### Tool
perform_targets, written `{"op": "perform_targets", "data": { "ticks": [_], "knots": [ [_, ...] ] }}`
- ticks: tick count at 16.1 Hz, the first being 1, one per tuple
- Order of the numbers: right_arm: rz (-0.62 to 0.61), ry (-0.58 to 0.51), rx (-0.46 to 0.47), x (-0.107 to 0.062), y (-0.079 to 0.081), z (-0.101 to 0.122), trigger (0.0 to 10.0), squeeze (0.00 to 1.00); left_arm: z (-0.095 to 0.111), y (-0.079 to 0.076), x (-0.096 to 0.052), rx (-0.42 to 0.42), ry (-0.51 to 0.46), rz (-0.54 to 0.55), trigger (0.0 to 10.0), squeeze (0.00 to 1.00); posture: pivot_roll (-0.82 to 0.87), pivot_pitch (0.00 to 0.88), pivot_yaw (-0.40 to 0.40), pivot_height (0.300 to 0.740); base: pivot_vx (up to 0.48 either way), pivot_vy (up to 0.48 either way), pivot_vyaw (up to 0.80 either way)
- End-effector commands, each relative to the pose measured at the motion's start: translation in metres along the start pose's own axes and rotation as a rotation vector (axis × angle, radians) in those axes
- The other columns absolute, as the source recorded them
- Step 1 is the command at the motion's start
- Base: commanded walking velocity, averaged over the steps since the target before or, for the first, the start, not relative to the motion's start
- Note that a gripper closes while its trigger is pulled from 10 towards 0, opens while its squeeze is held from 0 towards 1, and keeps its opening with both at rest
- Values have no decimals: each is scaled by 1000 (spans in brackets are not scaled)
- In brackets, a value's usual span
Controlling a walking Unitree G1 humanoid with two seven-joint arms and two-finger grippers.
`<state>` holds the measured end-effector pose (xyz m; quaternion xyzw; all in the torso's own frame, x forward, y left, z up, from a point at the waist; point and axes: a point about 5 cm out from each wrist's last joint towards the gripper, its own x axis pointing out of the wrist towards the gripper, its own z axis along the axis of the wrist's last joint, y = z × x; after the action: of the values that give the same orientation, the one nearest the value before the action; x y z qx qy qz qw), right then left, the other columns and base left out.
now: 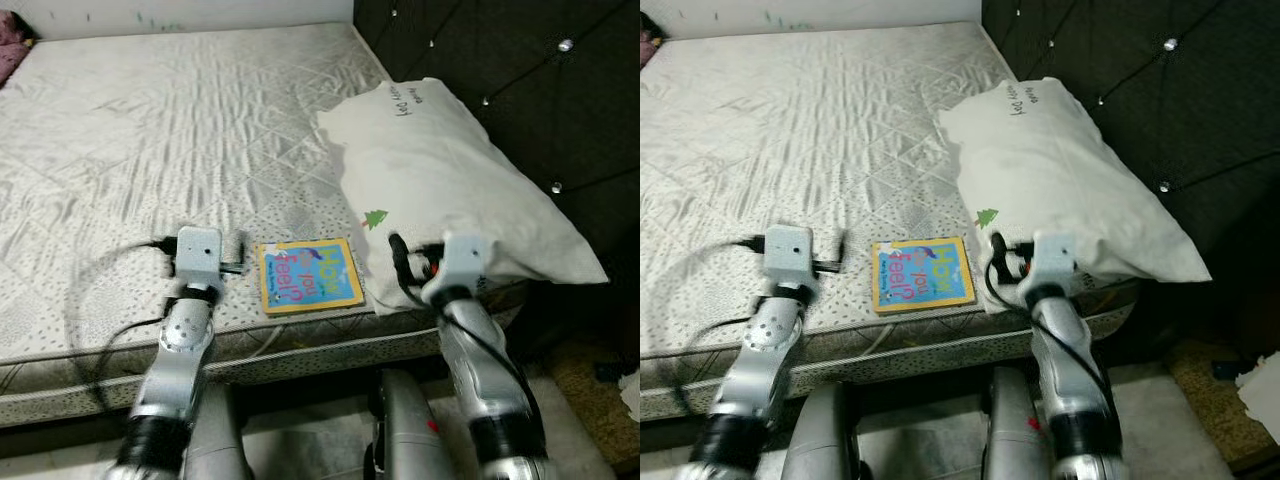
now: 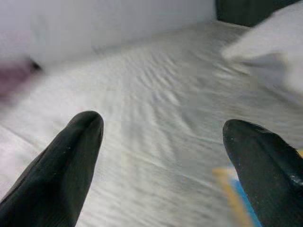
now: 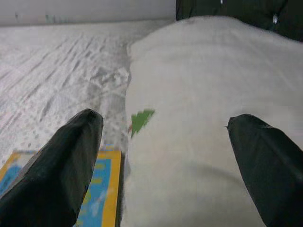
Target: Clean up the room
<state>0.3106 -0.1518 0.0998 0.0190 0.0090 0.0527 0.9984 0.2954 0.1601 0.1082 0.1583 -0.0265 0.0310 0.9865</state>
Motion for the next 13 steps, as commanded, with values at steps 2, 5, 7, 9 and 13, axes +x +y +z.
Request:
{"op": "perform_targets", "data": {
  "ticks": [2,5,7,9,13],
  "knots": [
    [-2,-38,21,9,1,8,10000,0,19,1,-2,-44,-176,-145,10000,0,30,0,19,574,0,0,0],
    [-6,-87,45,16,3,20,10000,0,20,11,4,-72,-167,-36,10000,0,32,0,24,574,0,0,0],
    [-13,-101,55,16,4,21,10000,0,23,11,3,-93,-171,-18,10000,0,26,0,25,574,0,0,0],
    [-18,-102,71,11,3,20,10000,0,21,8,-1,-131,-206,-47,10000,0,16,0,25,574,0,0,0],
    [-24,-76,59,-1,4,8,10000,0,14,2,-12,-286,-180,-118,10000,0,13,0,24,574,0,0,0]
  ]
}}
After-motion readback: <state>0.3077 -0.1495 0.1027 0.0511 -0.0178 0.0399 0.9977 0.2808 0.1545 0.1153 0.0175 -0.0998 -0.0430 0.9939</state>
